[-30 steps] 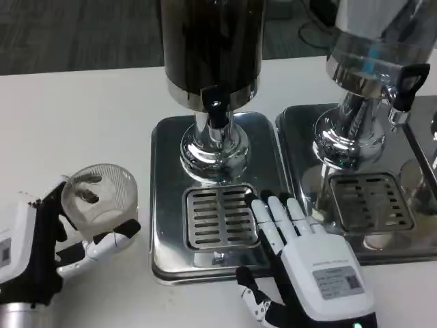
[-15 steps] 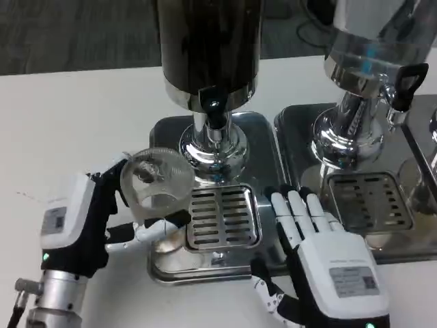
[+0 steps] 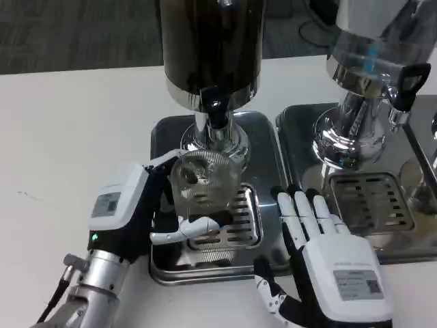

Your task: Grasp the cup under the faucet to collect the drink, then remove the cup.

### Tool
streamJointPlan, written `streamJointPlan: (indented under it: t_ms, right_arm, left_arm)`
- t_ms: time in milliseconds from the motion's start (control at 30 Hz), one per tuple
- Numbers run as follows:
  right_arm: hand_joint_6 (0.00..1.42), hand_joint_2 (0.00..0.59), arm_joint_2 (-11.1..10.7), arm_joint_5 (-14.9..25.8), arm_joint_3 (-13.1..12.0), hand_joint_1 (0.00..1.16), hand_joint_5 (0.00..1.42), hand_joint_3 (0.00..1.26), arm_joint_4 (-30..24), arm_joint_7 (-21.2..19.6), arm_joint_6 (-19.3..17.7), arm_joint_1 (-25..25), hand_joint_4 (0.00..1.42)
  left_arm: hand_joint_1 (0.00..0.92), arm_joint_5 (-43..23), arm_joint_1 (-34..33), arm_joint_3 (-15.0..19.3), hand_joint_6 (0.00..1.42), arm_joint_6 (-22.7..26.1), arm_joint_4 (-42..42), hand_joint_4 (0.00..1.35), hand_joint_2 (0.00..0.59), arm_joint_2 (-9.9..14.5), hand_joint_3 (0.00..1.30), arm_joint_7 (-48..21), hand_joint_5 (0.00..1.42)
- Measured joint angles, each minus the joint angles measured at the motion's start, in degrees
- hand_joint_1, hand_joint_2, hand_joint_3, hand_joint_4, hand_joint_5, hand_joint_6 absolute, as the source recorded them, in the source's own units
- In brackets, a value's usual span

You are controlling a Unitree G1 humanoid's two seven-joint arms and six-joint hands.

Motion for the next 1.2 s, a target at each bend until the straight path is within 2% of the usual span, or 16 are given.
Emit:
streamJointPlan:
  t_ms: [233,500,667,833,1000,1200]
  right_arm:
    - [0.15,0.445,0.3,0.0,-0.1,0.45,0.0,0.02,-1.2,0.0,0.4,1.2,0.0]
    - [0.15,0.445,0.2,0.3,-0.3,0.45,0.0,0.02,-1.2,0.0,0.3,0.9,0.0]
    - [0.15,0.445,0.0,1.1,-0.4,0.45,0.0,0.02,-1.2,0.1,0.1,0.8,0.0]
    - [0.15,0.445,-0.3,1.3,-0.5,0.45,0.0,0.02,-1.2,0.4,0.0,0.4,0.0]
    - [0.14,0.446,-0.3,1.3,-0.6,0.45,0.0,0.02,-0.9,0.4,-0.1,-0.2,0.0]
    - [0.13,0.443,-0.6,2.3,-0.9,0.45,0.0,0.01,-0.2,0.4,-0.4,-1.0,0.0]
  left_arm:
    - [0.467,1.6,-3.9,-4.2,1.09,1.5,3.2,0.62,0.097,-1.2,0.46,2.1,0.87]
    - [0.426,1.5,-4.2,-4.9,1.07,1.9,4.2,0.58,0.1,-1.8,0.41,3.4,0.84]
    - [0.204,1.2,-3.4,-4.8,0.83,2.0,4.4,0.39,0.053,-1.7,0.27,4.2,0.68]
    - [0.098,0.8,-2.5,-4.6,0.67,2.4,4.9,0.26,0.043,-1.1,0.19,4.2,0.58]
    - [0.028,0.1,-2.3,-4.6,0.55,2.3,5.0,0.21,0.021,-0.9,0.12,4.0,0.51]
    - [0.0,-1.4,-0.1,-3.4,0.36,1.7,4.1,0.07,0.008,0.6,0.02,3.2,0.39]
